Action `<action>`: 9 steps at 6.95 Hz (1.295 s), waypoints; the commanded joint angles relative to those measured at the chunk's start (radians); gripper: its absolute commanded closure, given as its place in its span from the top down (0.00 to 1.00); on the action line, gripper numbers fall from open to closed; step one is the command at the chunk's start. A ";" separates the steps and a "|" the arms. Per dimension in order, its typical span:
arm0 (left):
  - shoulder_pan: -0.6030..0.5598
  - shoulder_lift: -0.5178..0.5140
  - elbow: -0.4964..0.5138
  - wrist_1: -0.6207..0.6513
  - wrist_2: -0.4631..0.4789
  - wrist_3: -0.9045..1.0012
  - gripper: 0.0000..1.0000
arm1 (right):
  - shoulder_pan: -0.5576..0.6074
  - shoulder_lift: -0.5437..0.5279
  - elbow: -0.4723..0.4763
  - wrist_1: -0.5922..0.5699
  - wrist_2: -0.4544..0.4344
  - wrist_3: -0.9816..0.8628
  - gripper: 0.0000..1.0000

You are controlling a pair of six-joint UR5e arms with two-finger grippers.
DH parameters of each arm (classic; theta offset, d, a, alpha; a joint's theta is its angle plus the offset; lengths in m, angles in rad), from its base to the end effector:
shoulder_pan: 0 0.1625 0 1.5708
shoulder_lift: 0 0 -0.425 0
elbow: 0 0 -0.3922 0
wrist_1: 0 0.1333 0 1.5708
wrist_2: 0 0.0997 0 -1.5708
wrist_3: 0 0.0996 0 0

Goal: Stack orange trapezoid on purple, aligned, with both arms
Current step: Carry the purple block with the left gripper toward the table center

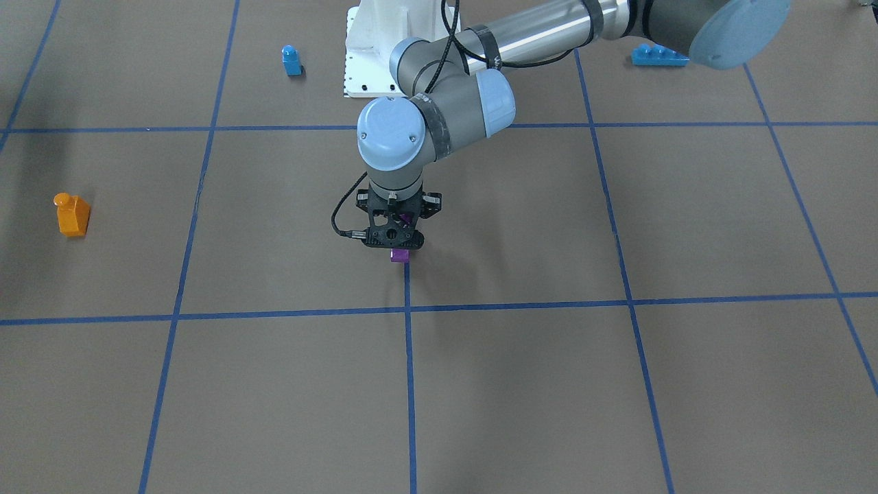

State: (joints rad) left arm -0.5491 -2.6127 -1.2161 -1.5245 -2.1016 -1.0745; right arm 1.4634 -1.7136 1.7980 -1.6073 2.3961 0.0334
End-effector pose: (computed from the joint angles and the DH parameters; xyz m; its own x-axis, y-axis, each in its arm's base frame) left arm 0.6403 -0.4890 0.1374 0.6926 0.0576 -0.7190 -0.1568 0.9850 -0.0721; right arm 0.0133 -0.4371 0.6128 0.6739 -0.0745 0.7351 0.0846 0.9961 0.0233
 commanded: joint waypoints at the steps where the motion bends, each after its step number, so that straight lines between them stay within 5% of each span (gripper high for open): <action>1: 0.021 -0.001 0.012 -0.032 0.000 -0.097 0.00 | 0.001 0.000 0.001 0.001 0.000 0.000 1.00; 9: 0.008 0.037 0.009 -0.074 0.031 -0.091 0.00 | -0.005 0.000 0.001 0.000 0.002 0.000 1.00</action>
State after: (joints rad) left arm -0.5437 -2.5767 -1.2062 -1.5940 -2.0697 -1.1635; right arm 1.4596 -1.7135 1.7981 -1.6076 2.3974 0.0338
